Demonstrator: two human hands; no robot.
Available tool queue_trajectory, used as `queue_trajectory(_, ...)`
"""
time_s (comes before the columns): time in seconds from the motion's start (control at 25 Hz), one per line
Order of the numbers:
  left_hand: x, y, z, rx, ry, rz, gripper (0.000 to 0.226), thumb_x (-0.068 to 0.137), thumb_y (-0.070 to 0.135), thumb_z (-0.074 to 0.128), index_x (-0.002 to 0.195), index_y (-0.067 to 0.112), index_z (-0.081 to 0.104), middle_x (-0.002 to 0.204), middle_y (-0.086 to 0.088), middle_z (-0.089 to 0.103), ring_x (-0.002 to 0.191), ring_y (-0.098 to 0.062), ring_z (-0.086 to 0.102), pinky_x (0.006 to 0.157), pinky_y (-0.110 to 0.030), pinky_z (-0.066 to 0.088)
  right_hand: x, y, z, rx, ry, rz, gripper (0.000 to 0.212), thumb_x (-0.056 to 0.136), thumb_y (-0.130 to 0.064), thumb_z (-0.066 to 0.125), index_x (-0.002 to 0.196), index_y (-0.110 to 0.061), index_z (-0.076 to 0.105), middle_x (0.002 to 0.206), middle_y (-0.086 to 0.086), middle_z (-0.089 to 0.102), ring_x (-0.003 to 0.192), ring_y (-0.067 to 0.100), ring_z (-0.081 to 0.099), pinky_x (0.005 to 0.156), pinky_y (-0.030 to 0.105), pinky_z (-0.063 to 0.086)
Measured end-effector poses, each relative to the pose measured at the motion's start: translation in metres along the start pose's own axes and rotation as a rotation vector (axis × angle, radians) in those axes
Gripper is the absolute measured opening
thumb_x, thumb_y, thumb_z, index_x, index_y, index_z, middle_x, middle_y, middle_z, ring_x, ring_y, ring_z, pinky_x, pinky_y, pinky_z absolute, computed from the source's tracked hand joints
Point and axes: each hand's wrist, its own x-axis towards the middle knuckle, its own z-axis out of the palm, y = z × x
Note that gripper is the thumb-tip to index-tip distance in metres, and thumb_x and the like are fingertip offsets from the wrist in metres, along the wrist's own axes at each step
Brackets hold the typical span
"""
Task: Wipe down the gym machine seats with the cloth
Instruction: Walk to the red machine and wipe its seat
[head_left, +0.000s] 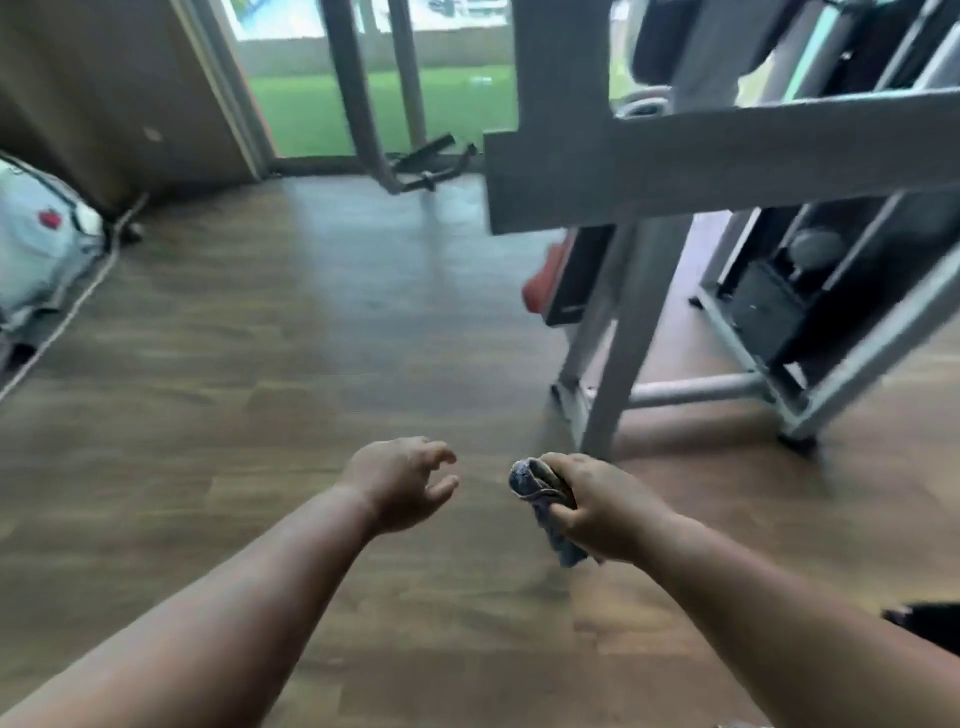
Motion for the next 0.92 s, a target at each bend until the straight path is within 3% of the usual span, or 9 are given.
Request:
queue_trajectory(0.2,-0.086,-0.161,-0.037,0.005,0.006,-0.152,0.040,0.094,0.055,0.047,0.129,0.037,0.057,0.129,0.015,0.061,0.119,-0.012,0.058,0.096,-0.029,0.047,0.066,-0.149,0.057,-0.048,-0.008,-0.103,0.033,0.073,-0.046,0.051,0.102,-0.031,0.052,0.101,-0.009,0.062,0.090,0.017,0.063,0.076,0.034,0.053)
queue_trajectory(0.36,-0.146,-0.271,-0.060,-0.007,0.007,-0.289,0.039,0.095,0.055,0.046,0.129,0.039,0.055,0.129,0.016,0.060,0.117,-0.011,0.058,0.092,-0.029,0.046,0.114,-0.253,0.100,-0.042,-0.052,-0.190,0.032,0.079,-0.042,0.053,0.110,-0.033,0.054,0.103,-0.013,0.061,0.090,0.014,0.061,0.073,0.030,0.049)
queue_trajectory(0.48,-0.168,-0.329,-0.070,-0.056,0.040,-0.360,0.038,0.095,0.054,0.048,0.129,0.038,0.056,0.126,0.015,0.062,0.117,-0.010,0.058,0.088,-0.028,0.046,0.148,-0.308,0.119,-0.066,-0.063,-0.250,0.034,0.079,-0.040,0.054,0.112,-0.032,0.055,0.104,-0.011,0.062,0.093,0.016,0.060,0.080,0.034,0.051)
queue_trajectory(0.68,-0.148,-0.389,-0.074,-0.122,0.051,-0.434,0.038,0.095,0.054,0.049,0.128,0.038,0.057,0.123,0.015,0.062,0.115,-0.010,0.058,0.088,-0.028,0.045,0.218,-0.349,0.126,-0.110,-0.122,-0.305,0.033,0.078,-0.040,0.054,0.110,-0.031,0.056,0.104,-0.010,0.062,0.094,0.018,0.061,0.081,0.036,0.051)
queue_trajectory(0.92,-0.049,-0.455,-0.091,-0.153,0.041,-0.463,0.038,0.096,0.054,0.048,0.129,0.037,0.056,0.124,0.015,0.061,0.112,-0.010,0.058,0.087,-0.028,0.047,0.350,-0.356,0.114,-0.155,-0.182,-0.342,0.038,0.074,-0.046,0.050,0.110,-0.033,0.055,0.103,-0.010,0.062,0.093,0.017,0.062,0.081,0.037,0.052)
